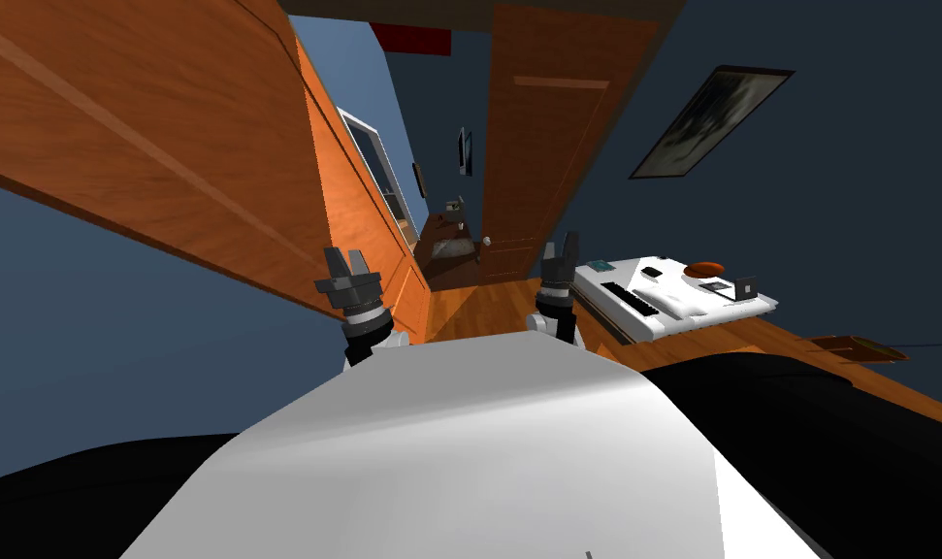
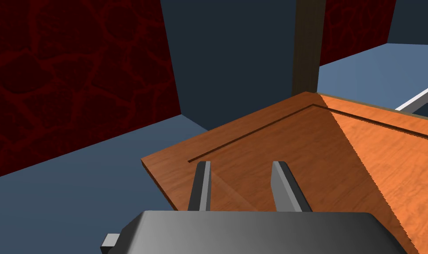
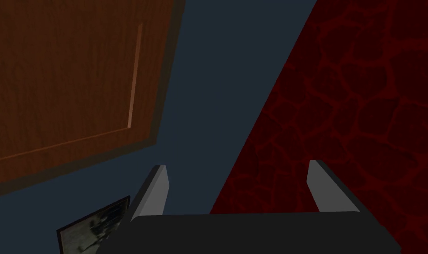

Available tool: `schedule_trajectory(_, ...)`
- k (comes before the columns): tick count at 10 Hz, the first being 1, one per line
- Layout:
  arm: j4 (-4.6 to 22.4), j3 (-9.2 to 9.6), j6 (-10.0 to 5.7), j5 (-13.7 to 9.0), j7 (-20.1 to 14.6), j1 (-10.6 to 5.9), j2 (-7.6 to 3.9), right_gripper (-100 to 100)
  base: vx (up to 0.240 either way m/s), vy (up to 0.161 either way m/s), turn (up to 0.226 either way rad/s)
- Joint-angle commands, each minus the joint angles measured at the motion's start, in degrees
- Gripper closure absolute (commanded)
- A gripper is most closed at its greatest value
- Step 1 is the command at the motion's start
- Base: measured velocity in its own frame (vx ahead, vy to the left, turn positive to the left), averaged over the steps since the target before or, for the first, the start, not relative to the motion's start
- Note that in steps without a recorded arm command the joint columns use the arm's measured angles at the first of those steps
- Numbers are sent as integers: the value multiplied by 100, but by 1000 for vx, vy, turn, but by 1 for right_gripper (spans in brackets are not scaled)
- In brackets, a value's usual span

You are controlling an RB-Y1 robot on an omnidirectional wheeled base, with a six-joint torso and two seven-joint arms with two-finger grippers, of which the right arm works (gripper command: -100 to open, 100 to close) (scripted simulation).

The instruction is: Pull the door open

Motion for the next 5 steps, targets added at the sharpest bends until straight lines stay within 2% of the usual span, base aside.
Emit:
schedule_trajectory(1, 160, 0, -42, 42, 99, -43, -30, -100, 73, -18, -11)
schedule_trajectory(2, 359, -4, -82, 97, 228, -97, -67, -100, 98, -8, -22)
schedule_trajectory(5, 661, -9, -142, 182, 423, -179, -124, -100, 121, 15, -16)
